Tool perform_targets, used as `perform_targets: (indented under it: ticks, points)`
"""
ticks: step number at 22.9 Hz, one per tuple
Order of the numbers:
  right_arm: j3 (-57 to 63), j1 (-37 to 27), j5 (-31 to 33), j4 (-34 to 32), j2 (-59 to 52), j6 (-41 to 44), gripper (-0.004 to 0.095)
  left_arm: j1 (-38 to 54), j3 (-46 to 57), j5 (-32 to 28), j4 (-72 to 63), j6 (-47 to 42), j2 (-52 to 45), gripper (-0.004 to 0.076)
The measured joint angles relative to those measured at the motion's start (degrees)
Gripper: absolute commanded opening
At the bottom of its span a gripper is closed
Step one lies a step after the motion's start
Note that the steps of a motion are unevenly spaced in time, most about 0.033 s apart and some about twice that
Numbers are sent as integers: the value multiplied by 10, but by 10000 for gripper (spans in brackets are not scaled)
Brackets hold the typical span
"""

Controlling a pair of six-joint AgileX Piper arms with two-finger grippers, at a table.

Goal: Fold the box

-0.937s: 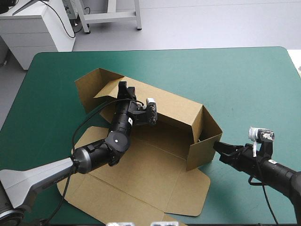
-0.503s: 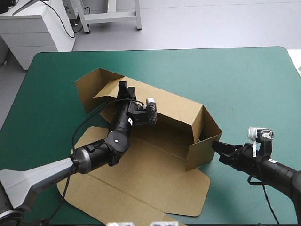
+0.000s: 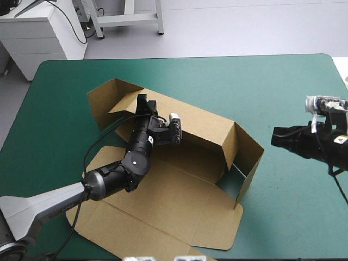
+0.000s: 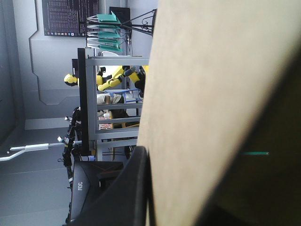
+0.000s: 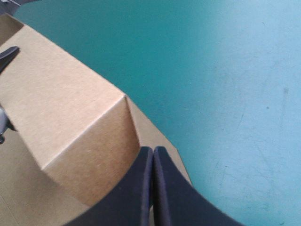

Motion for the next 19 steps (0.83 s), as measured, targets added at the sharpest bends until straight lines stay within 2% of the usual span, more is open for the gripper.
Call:
perform_targets:
  ticks: [6, 11, 15, 19]
  points:
    - [-39, 0, 5, -12, 89, 15, -14, 0, -15, 2, 0, 0, 12, -8]
    - [-41, 0, 2, -12, 163, 8, -14, 1, -113, 44, -11, 25, 102, -8]
    - [-41, 0, -24, -13, 179, 6, -14, 1, -179, 56, -28, 76, 154, -8]
    - [-54, 0, -35, -23, 179, 7, -14, 1, -191, 60, -29, 82, 162, -8]
